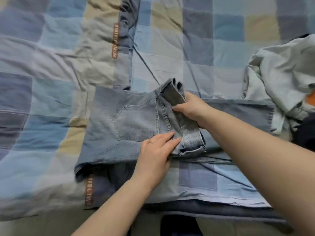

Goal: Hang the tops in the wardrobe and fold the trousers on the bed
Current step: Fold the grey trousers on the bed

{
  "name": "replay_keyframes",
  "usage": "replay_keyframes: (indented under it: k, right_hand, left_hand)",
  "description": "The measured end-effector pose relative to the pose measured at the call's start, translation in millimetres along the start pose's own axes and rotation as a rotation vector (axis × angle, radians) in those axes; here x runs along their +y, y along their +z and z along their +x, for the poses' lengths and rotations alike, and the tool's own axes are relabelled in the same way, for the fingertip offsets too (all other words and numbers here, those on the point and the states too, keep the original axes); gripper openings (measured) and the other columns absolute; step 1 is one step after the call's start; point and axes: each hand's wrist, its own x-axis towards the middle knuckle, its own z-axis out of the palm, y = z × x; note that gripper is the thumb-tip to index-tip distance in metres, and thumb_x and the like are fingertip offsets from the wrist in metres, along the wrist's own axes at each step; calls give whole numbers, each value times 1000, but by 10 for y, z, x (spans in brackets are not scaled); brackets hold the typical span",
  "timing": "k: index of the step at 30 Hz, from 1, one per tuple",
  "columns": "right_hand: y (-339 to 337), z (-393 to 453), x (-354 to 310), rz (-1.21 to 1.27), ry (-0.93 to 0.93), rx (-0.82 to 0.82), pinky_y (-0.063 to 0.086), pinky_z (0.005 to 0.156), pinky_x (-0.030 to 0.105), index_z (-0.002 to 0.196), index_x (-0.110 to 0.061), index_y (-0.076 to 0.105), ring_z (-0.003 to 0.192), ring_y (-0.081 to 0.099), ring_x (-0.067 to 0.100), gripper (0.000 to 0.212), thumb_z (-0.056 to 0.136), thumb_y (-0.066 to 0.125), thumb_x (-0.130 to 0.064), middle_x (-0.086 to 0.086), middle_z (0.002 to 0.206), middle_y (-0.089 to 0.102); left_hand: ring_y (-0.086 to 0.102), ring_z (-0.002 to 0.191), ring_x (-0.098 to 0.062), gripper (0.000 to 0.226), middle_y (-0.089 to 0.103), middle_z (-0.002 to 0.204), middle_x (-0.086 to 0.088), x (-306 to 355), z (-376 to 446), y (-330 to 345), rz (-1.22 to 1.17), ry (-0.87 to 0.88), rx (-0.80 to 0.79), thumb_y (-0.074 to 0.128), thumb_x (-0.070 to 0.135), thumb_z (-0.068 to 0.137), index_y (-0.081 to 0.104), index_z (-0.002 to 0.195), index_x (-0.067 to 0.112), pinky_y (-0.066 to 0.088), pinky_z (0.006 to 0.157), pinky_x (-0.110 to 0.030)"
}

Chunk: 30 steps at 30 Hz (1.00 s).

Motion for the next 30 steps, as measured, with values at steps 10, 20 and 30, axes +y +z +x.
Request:
replay_keyframes:
  k: [10, 20, 30]
  right_hand:
    - [-1767, -201, 1489, 107, 41, 220, 46, 98, 44, 116, -10, 58, 106, 61, 28, 29, 87, 62, -8, 11, 114, 66]
    - [-2836, -190, 2567, 220, 93, 379, 50, 93, 49, 121, -15, 62, 100, 64, 30, 36, 91, 52, 0, 12, 107, 68]
    - [-2596, -252, 2796, -174, 136, 564, 25, 112, 33, 147, -14, 31, 139, 30, 22, 59, 94, 52, -22, 5, 153, 30]
  left_hand:
    - [60, 117, -30, 78, 58, 134, -12, 1456, 668, 1447, 92, 109, -137, 71, -14, 53, 62, 126, 13, 46, 78, -41]
    - [52, 125, -30, 58, 51, 141, -12, 2227, 1149, 2332, 90, 221, -216, 55, -4, 77, 57, 132, 14, 41, 86, -41]
    - [24, 143, -21, 61, 33, 153, -1, 1707, 1204, 2372, 30, 16, -341, 60, 23, 89, 37, 146, 25, 21, 115, -40]
